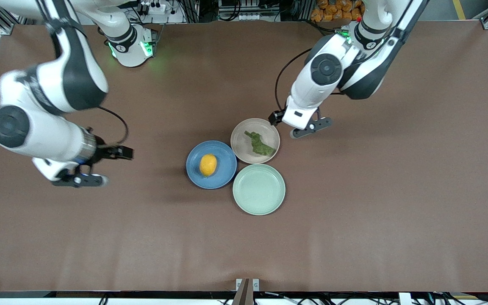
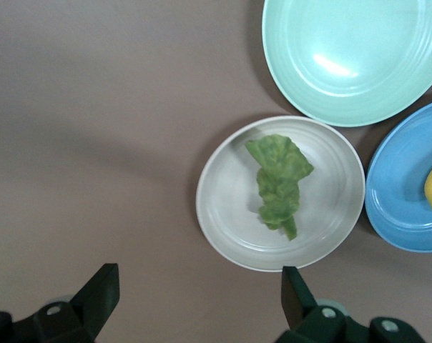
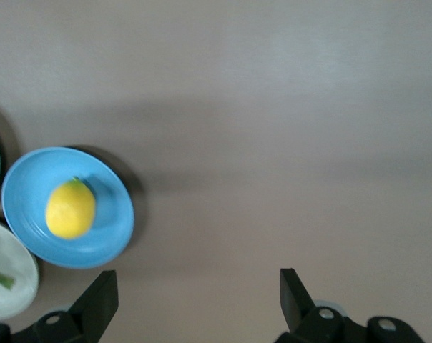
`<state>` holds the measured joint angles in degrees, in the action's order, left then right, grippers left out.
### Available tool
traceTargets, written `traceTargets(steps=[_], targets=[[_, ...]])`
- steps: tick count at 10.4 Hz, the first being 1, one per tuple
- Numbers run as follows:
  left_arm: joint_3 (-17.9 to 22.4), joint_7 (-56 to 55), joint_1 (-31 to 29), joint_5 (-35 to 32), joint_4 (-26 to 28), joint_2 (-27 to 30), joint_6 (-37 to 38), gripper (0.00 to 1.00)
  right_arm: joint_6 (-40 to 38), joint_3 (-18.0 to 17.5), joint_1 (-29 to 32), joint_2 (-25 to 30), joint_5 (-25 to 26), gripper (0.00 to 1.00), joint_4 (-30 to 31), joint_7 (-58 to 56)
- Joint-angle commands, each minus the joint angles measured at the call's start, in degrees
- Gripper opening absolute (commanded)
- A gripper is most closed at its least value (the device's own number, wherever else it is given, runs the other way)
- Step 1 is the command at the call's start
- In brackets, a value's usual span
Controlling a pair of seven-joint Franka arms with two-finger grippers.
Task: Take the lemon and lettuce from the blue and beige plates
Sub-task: 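Reach the right gripper to the lemon while the left gripper reaches the lettuce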
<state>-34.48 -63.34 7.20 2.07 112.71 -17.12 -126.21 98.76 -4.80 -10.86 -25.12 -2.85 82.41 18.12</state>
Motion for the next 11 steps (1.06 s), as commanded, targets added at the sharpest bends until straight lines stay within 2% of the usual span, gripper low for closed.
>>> traceTargets(steps=[1, 3, 4, 7, 9, 11], targets=[[0.0, -8.2, 2.5, -5.6, -0.8, -6.4, -6.8, 1.00, 4.1, -1.5, -2.0, -4.4, -4.5, 1.00, -1.3, 6.6], [0.1, -14.1, 3.5, -12.8, -1.4, -11.5, -10.8, 0.98, 5.2, -2.6, -3.0, -8.3, -10.9, 1.00, -1.2, 8.0], [0.1, -16.8, 3.8, -15.8, -1.7, -13.3, -12.9, 0.98, 8.2, -2.6, -4.8, -9.9, -11.9, 1.00, -0.9, 8.9], [0.8, -18.4, 5.0, -18.7, -6.8, -20.0, -16.4, 0.98, 17.4, -2.6, -8.5, -12.8, -11.6, 1.00, 2.0, 13.3], [3.3, -19.4, 7.8, -18.7, -7.7, -20.3, -16.5, 0.97, 22.3, -2.7, -9.0, -13.8, -11.9, 1.00, 5.8, 15.4], [6.8, -19.5, 11.2, -18.7, -7.9, -21.9, -19.3, 0.94, 22.5, -3.1, -9.3, -15.4, -12.1, 1.00, 6.3, 15.4]])
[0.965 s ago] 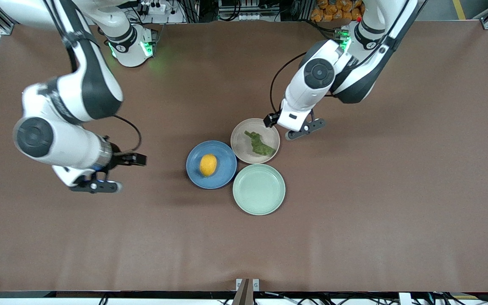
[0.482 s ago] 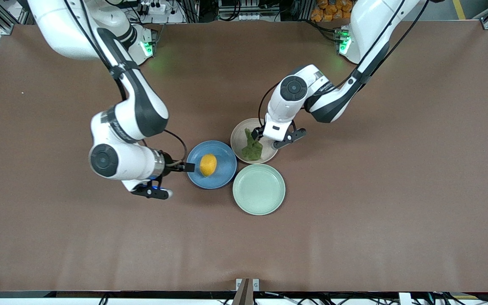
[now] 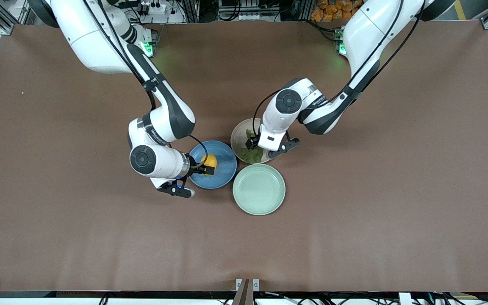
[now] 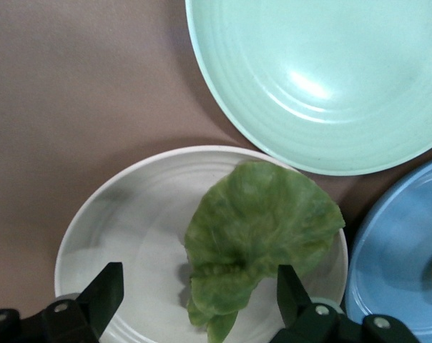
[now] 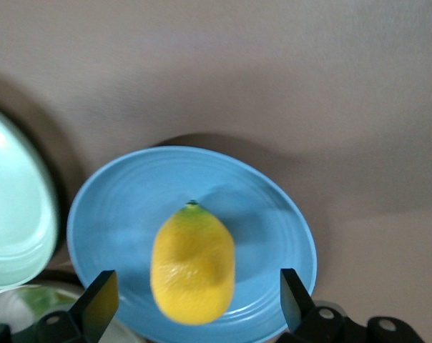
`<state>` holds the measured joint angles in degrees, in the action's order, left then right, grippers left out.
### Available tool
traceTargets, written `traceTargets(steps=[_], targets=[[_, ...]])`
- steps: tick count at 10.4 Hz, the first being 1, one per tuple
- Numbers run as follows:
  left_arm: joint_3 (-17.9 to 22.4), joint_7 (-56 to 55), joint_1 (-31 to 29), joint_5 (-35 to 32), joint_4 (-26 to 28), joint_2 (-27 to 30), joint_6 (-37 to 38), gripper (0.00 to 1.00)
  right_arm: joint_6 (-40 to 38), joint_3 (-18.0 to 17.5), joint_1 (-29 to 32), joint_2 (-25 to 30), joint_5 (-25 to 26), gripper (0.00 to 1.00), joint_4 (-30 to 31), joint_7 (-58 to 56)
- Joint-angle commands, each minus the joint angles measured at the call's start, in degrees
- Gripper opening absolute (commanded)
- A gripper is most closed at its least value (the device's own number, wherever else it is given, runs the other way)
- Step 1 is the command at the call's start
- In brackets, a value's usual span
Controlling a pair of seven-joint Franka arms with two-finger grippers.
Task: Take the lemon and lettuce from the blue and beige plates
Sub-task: 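Close the right gripper on the lemon while the left gripper grasps lettuce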
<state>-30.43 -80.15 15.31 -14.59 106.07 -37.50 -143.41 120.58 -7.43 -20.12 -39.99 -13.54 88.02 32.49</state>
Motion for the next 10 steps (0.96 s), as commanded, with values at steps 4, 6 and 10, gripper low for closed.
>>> traceTargets(steps=[4, 6, 10], targets=[[6.4, -2.8, 7.3, -1.7, -2.2, -3.4, -4.8, 0.91, 4.0, -2.2, -0.5, -3.5, -1.7, 1.00, 0.4, 1.1], [6.4, -4.3, 7.5, -1.8, -3.3, -4.0, -4.8, 0.88, 4.0, -2.2, -0.9, -4.0, -1.6, 1.00, 0.6, 1.2], [6.6, -4.3, 7.7, -1.9, -3.7, -5.1, -4.9, 0.54, 3.4, -2.3, -0.7, -4.0, -1.6, 0.17, 0.4, 2.7]])
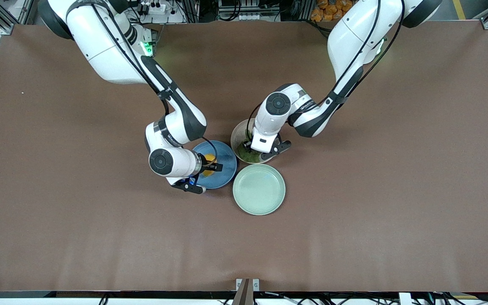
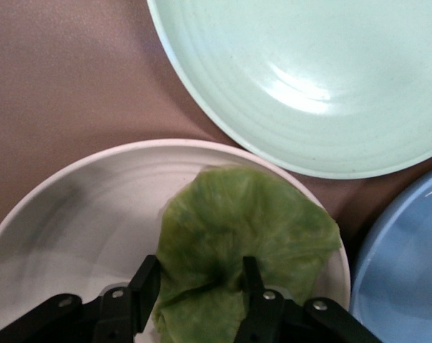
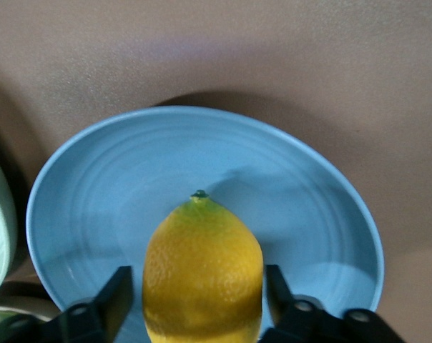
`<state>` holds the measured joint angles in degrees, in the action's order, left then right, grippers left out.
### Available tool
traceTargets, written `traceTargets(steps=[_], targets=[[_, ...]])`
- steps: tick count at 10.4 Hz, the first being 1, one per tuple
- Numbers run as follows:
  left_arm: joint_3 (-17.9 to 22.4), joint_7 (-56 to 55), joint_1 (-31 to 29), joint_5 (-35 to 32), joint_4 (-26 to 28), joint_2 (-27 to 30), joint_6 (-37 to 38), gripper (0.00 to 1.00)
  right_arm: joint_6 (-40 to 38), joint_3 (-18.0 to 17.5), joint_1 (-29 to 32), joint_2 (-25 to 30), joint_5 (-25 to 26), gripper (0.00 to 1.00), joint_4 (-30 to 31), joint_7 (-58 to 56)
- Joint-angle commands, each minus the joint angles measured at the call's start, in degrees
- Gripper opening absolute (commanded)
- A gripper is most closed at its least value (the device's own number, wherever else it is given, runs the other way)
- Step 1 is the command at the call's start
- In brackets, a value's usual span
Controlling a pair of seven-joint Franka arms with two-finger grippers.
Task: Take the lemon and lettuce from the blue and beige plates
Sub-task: 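Close the right gripper on the lemon while the left gripper grasps lettuce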
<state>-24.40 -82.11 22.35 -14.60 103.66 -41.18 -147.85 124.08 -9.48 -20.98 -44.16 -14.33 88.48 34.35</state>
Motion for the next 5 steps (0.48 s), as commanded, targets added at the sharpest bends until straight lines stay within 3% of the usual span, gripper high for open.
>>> traceTargets(steps=[1, 2, 4, 5], targets=[[0.9, -2.4, 1.0, -2.0, -1.6, -1.7, -0.9, 0.54, -0.2, -0.4, 0.4, 0.5, -0.8, 0.00, -0.5, 0.5], [2.0, -2.4, 2.0, -1.9, -1.6, -1.8, -1.0, 0.47, -1.6, -0.5, 0.9, 1.1, -0.9, 0.00, -1.5, 0.5], [3.4, -2.4, 3.4, -1.8, -1.7, -1.7, -1.0, 0.08, -10.5, -0.5, 2.6, 2.1, -0.5, 0.00, -5.7, 0.1], [3.4, -2.7, 3.4, -1.8, -1.7, -1.6, -0.9, 0.00, -15.3, -0.5, 5.3, 4.1, -0.4, 0.00, -6.3, -0.6]])
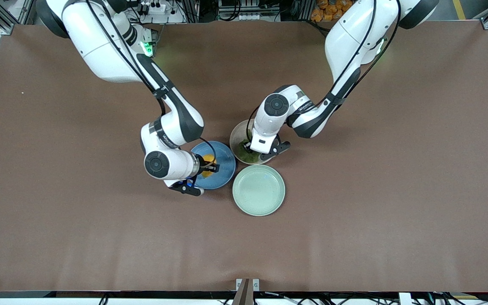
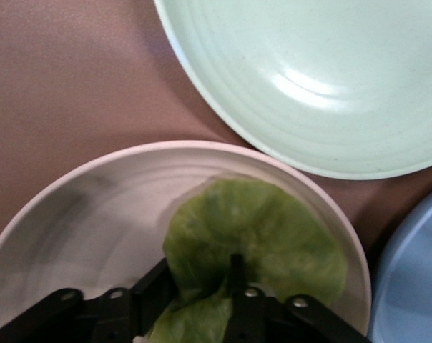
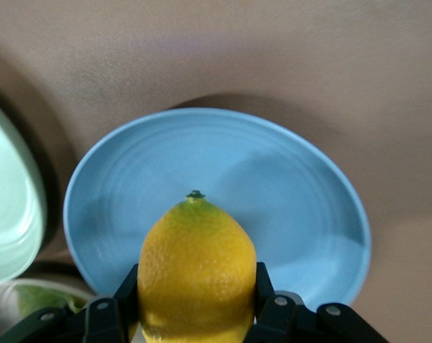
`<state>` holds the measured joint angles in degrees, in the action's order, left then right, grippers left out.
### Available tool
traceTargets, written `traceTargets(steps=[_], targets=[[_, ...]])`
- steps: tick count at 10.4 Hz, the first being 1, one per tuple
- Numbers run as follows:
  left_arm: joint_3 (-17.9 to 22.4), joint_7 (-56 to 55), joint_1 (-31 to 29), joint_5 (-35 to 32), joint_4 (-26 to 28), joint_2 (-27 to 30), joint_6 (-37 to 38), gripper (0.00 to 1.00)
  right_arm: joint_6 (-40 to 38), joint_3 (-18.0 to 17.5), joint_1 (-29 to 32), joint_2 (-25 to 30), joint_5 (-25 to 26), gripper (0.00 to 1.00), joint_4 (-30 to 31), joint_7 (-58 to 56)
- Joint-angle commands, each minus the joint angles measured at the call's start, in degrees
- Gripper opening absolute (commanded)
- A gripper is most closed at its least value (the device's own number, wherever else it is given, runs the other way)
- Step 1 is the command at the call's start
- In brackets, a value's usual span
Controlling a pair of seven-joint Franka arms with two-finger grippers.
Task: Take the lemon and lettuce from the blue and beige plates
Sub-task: 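Lift the lemon with the right gripper while the left gripper lifts lettuce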
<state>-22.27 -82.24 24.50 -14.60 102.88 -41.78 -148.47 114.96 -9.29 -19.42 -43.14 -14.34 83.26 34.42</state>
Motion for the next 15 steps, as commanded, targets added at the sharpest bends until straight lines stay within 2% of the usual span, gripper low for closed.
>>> traceTargets(steps=[1, 4, 5, 6, 7, 9, 11, 15], targets=[[1.3, -3.5, 1.3, -1.8, -0.9, -0.9, -0.3, 0.00, -9.0, -0.2, 5.8, 5.9, 0.3, 0.00, -0.6, -4.9], [1.3, -3.8, 0.8, -2.0, -0.9, -0.1, -0.2, 0.00, -16.9, 0.5, 18.3, 9.0, 1.2, 0.00, -0.1, -23.8], [1.3, -3.8, 0.6, -2.0, -0.9, 0.9, 0.3, 0.00, -17.7, 0.5, 20.9, 9.4, 4.7, 0.00, 0.1, -28.1], [1.3, -3.9, 0.5, -2.0, -0.8, 2.3, 1.6, 0.00, -17.7, 0.5, 23.0, 9.7, 11.1, 0.00, 1.1, -33.0], [1.3, -3.9, 0.3, -1.8, -0.9, 4.4, 4.0, 0.00, -17.5, 0.5, 25.6, 9.8, 12.1, 0.00, 2.6, -34.7], [1.3, -3.3, -1.2, -1.6, -1.0, 9.5, 9.1, 0.00, -16.1, 1.0, 27.1, 10.9, 12.9, 0.00, 6.6, -34.7], [1.2, 0.3, -3.7, -1.8, -1.3, 13.5, 13.3, 0.00, -6.6, 1.6, 27.4, 14.4, 12.9, 0.00, 16.6, -34.8], [1.1, 11.9, -9.4, -1.6, -4.9, 16.0, 19.9, 0.00, 0.2, 2.8, 27.7, 15.9, 13.7, 0.00, 24.6, -34.7]])
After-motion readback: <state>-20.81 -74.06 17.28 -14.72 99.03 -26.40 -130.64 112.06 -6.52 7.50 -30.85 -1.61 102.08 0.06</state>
